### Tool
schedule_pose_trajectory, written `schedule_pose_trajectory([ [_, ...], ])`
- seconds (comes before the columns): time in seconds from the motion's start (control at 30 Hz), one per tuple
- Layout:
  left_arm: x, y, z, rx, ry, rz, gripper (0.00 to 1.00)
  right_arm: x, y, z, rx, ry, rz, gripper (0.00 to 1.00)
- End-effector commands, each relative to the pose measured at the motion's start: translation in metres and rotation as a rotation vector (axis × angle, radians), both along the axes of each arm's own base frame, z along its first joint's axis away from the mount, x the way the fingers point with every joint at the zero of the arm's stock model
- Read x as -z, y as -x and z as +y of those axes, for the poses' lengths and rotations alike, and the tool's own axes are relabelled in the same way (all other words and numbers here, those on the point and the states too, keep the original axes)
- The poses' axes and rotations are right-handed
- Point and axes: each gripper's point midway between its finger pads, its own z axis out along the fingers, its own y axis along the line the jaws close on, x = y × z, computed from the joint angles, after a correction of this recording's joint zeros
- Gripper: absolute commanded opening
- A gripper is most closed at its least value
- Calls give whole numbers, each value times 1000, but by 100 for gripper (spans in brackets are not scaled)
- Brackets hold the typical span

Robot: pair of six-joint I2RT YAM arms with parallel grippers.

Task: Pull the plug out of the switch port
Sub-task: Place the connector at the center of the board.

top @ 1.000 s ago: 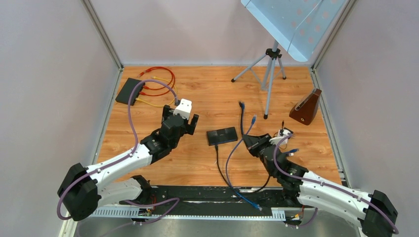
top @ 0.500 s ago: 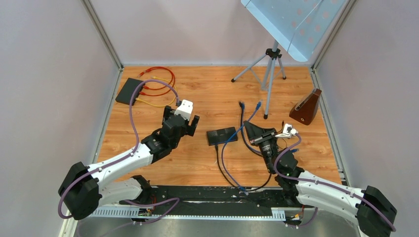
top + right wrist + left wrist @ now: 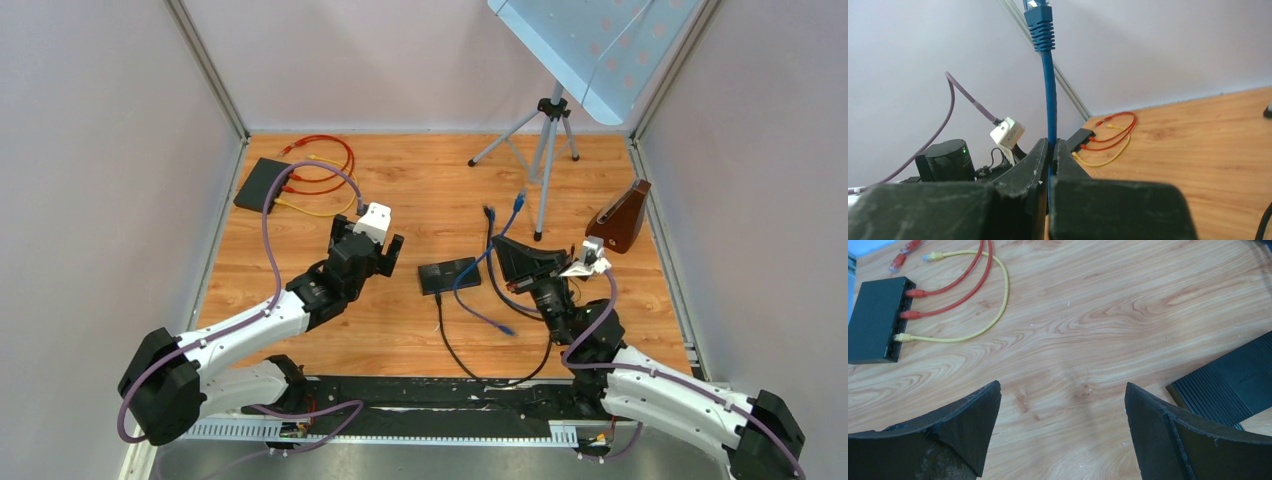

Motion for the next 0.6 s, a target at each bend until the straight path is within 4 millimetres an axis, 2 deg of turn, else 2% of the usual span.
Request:
schedule_pose_trajectory([
  [0.0,-18,-6,-3,-22,56,-41,100,-52,8,-3,27,120,-146,0],
  [0.1,-18,-7,-3,-22,60,-43,100,-72,10,-4,40,221,-161,0],
  [0.23,-18,-8,-6,-15,63,-40,100,-78,2,-10,95,441,-129,0],
  [0.43,-19,-9,-8,-11,59,-37,100,-85,-16,-42,284,696,-95,0],
  [0.57,-18,-8,-7,-10,53,-34,100,-79,-29,-71,437,827,-2,0],
])
